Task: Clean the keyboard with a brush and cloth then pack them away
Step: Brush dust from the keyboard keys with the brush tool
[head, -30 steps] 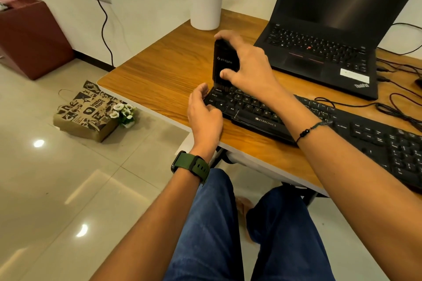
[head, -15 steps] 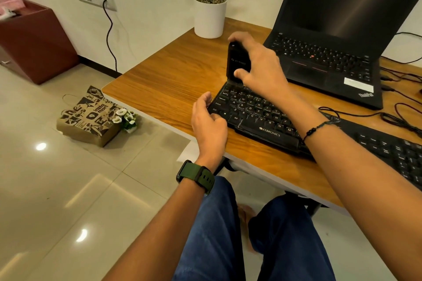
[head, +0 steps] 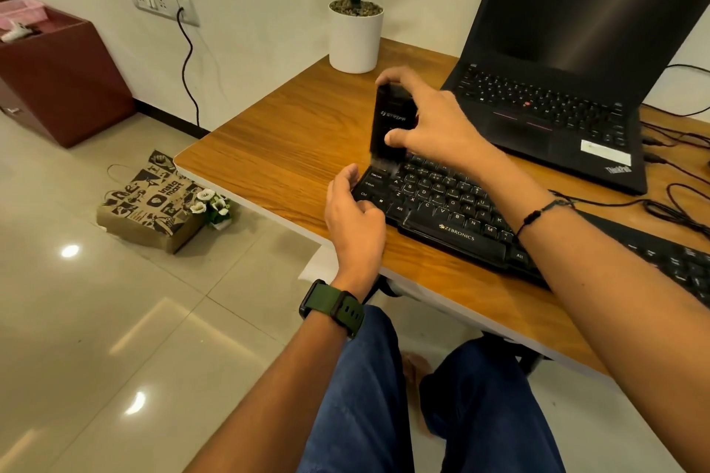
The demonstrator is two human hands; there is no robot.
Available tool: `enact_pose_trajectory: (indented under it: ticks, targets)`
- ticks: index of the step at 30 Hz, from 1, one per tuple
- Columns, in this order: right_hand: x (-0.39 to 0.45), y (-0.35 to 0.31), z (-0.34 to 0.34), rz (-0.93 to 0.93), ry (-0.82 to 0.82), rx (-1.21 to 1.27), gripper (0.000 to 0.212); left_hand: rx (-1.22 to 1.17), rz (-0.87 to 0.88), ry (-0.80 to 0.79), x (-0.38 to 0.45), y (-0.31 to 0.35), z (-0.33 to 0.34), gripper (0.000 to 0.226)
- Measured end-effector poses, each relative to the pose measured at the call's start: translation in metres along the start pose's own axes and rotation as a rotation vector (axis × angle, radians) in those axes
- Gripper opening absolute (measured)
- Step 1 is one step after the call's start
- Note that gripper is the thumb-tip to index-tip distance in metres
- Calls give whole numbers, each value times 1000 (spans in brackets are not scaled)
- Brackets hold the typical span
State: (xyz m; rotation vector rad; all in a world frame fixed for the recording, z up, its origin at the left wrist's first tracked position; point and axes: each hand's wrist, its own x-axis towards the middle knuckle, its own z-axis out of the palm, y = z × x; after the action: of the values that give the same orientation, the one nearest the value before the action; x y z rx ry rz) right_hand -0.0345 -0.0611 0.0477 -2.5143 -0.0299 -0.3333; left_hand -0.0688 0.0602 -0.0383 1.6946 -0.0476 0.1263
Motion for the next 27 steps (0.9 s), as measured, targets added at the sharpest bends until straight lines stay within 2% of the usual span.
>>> enact_pose_trajectory:
  ticks: [2,5,9,13,16,19,21,25,27]
  targets:
    - [7,3,0,-56,119,-110,62,-4,1,0,0,0,0,52]
    - [16,4,-3,-111,166,-152,62,-6,-4,-4,0,0,1,52]
    - [19,10,3,-85,81,-199,62,-6,-6,0,1,0,0,51]
    - [15,7,0,-54,-33,-65,63,0,-2,0,0,0,1,51]
    - [15,3,-8,-20,-2,66,63,-2,-11,0,0,-1,1,51]
    - [15,4,-4,-51,48,-130,64,-10,-8,3,1,-1,1,52]
    - [12,5,-2,-44,-1,-173,64,-8,5,7,1,-1,1,52]
    - [5,2,-13,22,-135,149,62,-10,11,11,0,0,1,52]
    - [5,2,-16,5,-99,101,62,-13,-1,10,0,-1,1,52]
